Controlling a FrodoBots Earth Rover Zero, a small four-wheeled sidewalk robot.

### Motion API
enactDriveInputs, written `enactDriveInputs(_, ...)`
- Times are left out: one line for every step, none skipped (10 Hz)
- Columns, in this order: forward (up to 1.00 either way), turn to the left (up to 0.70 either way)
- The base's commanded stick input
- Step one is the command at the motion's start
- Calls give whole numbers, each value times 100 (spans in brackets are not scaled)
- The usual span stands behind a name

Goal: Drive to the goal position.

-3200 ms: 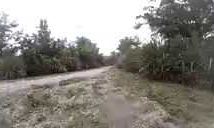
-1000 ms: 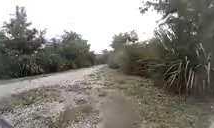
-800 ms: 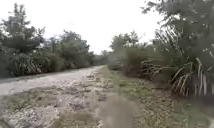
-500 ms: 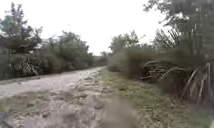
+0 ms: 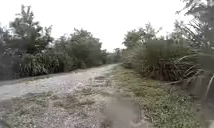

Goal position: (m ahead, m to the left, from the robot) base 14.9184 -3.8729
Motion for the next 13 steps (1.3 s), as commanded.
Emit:
enactDriveInputs(70,0)
enactDriveInputs(70,0)
enactDriveInputs(70,0)
enactDriveInputs(70,0)
enactDriveInputs(70,0)
enactDriveInputs(70,0)
enactDriveInputs(70,0)
enactDriveInputs(70,0)
enactDriveInputs(70,0)
enactDriveInputs(70,0)
enactDriveInputs(70,0)
enactDriveInputs(70,0)
enactDriveInputs(70,0)
